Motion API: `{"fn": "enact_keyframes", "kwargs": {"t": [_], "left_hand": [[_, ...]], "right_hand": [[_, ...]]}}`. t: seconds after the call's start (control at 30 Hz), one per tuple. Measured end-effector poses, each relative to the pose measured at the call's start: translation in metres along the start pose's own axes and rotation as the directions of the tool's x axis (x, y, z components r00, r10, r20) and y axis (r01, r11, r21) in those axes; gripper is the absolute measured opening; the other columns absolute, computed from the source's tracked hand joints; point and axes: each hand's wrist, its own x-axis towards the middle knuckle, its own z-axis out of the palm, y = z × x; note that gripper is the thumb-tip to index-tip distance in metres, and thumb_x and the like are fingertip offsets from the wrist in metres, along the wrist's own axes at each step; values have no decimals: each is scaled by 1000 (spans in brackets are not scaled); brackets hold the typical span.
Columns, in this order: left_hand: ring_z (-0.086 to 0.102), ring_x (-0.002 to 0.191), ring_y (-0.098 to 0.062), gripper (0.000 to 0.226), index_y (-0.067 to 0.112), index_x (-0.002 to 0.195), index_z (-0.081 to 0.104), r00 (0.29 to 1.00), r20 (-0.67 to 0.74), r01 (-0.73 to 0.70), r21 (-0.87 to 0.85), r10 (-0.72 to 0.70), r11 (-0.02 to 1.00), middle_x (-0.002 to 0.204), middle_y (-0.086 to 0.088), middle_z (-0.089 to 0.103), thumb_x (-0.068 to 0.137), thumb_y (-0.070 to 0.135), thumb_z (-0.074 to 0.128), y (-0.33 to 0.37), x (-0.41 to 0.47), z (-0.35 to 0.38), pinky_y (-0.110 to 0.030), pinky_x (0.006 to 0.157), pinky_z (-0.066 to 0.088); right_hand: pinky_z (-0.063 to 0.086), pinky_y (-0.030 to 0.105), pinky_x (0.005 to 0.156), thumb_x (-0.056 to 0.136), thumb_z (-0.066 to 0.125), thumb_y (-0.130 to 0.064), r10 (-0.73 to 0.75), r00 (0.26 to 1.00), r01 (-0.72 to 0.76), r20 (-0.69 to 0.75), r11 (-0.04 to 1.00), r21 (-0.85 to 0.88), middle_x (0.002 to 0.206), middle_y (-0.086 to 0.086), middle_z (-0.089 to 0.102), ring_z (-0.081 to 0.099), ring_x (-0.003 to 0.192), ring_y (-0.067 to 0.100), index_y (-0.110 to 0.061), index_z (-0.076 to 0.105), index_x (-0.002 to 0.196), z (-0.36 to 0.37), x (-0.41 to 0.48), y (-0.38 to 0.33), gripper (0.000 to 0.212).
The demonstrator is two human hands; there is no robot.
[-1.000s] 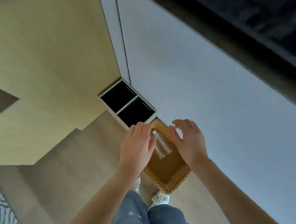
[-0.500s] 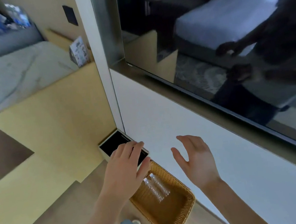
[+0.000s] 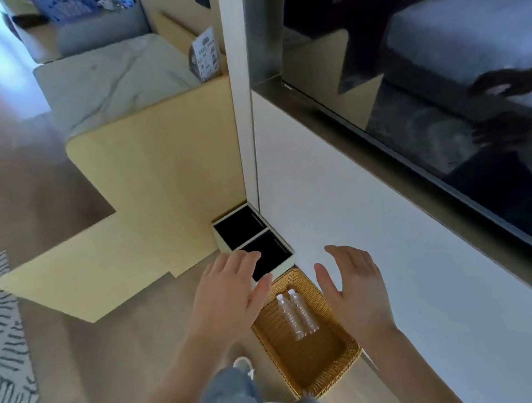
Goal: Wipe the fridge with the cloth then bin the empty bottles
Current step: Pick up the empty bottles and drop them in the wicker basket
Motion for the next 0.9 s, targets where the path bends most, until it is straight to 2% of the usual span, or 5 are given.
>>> {"fn": "enact_keyframes", "kwargs": {"t": [0.23,0.33,0.47,0.77,0.9], "left_hand": [[58,110,-25,54,16,127,60,956,-158,253,18,-247,967,118,0,65,98,49,29,-47,-55,-50,-40,91,50],[59,108,-26,53,14,125,61,908,-221,367,16,-355,930,116,-1,65,98,49,32,-79,-94,-65,-41,89,51],[61,98,-29,47,12,117,63,832,-279,499,-3,-480,866,107,-4,66,97,46,37,-126,-158,-76,-41,78,54],[61,95,-23,43,16,113,65,658,-352,696,-51,-665,716,104,2,67,96,47,41,-255,-323,-91,-39,75,54],[63,92,-24,43,16,113,67,579,-397,765,-38,-712,643,102,2,68,95,46,42,-317,-392,-127,-37,75,53]], "right_hand": [[37,27,99,98,53,-45,-278,956,274,99,961,46,129,2,65,58,121,21,-19,60,130,25,25,-77,43],[41,29,100,100,49,-44,-405,902,393,151,914,102,127,2,64,56,121,21,-16,59,132,43,26,-126,44],[45,34,101,94,25,-60,-527,822,494,217,848,192,127,1,63,53,121,19,-17,59,131,76,8,-195,66],[47,33,94,102,39,-51,-697,653,615,297,716,330,118,-3,64,56,111,17,-17,62,125,190,-79,-351,47],[52,35,86,98,37,-52,-748,613,652,255,661,370,110,0,68,60,102,19,-16,66,119,225,-108,-438,51]]}}
